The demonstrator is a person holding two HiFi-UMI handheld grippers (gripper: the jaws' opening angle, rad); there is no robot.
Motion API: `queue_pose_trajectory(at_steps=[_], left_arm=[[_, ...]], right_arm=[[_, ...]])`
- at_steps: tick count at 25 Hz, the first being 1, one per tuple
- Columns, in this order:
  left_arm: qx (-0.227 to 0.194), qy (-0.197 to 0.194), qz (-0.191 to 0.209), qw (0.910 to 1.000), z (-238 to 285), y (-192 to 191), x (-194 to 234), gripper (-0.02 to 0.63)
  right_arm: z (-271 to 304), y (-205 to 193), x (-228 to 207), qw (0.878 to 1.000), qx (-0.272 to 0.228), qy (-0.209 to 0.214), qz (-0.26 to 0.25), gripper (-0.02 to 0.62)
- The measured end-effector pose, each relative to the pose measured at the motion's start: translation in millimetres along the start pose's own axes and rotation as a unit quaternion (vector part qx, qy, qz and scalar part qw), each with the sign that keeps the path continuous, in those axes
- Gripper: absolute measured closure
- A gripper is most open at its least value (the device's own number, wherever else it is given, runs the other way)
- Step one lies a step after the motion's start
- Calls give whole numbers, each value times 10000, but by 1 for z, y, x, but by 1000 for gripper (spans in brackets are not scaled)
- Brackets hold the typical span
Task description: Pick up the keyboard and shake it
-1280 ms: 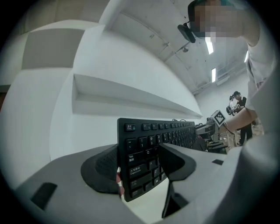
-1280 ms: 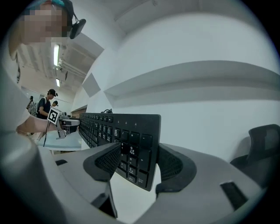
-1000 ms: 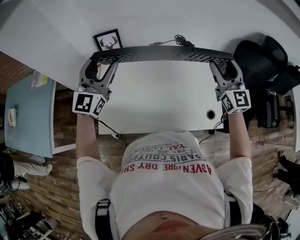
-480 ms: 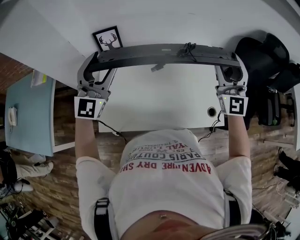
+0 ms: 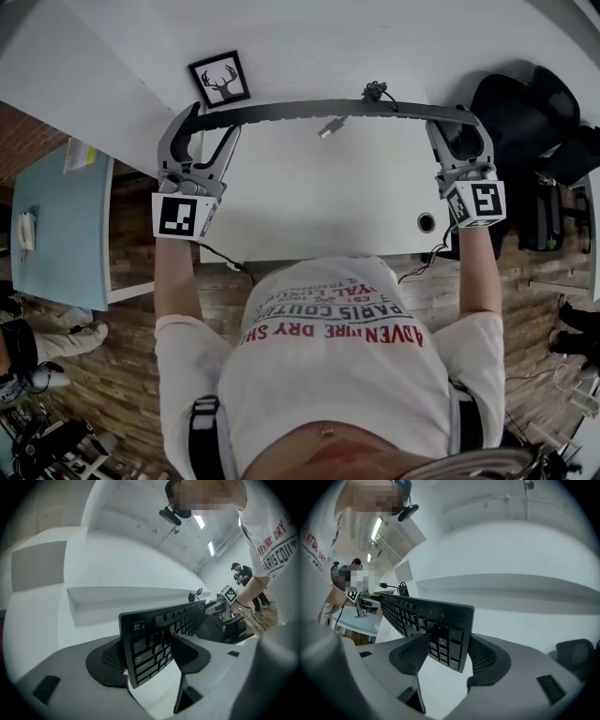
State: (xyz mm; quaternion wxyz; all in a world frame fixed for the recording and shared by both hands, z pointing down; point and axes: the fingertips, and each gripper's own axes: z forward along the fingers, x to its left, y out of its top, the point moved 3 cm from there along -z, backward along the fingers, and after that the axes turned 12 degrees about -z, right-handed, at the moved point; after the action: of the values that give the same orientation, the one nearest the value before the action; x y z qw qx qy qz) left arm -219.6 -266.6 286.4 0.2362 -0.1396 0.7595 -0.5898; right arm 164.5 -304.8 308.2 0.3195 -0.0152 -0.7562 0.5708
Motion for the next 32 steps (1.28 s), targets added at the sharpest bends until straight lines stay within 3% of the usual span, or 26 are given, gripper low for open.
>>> queue_pose_trajectory(at_steps=[3, 7, 12, 14, 19, 25, 32], left_arm=[[297, 55, 15, 9995, 1, -4, -1, 328], [676, 142, 107, 9976, 12, -26, 1, 327], [579, 135, 1141, 9917, 8, -17, -13, 325], [536, 214, 1307, 9897, 1, -15, -22, 326], [108, 468, 1372, 9894, -10, -13, -38, 327], [-168, 510, 1451, 9880, -11, -10, -42, 326], [122, 304, 1246, 9917, -7, -14, -32, 327]], right_arm=[[9, -22, 8, 9978, 407, 277, 447, 321], [25, -58, 15, 9946, 644, 344, 743, 322], [25, -76, 18, 9934, 617, 304, 920, 322], [22, -76, 16, 9938, 563, 278, 916, 322], [18, -70, 8, 9963, 441, 152, 718, 321], [19, -62, 2, 9975, 424, 22, 571, 319], [17, -56, 4, 9974, 543, 102, 467, 319]])
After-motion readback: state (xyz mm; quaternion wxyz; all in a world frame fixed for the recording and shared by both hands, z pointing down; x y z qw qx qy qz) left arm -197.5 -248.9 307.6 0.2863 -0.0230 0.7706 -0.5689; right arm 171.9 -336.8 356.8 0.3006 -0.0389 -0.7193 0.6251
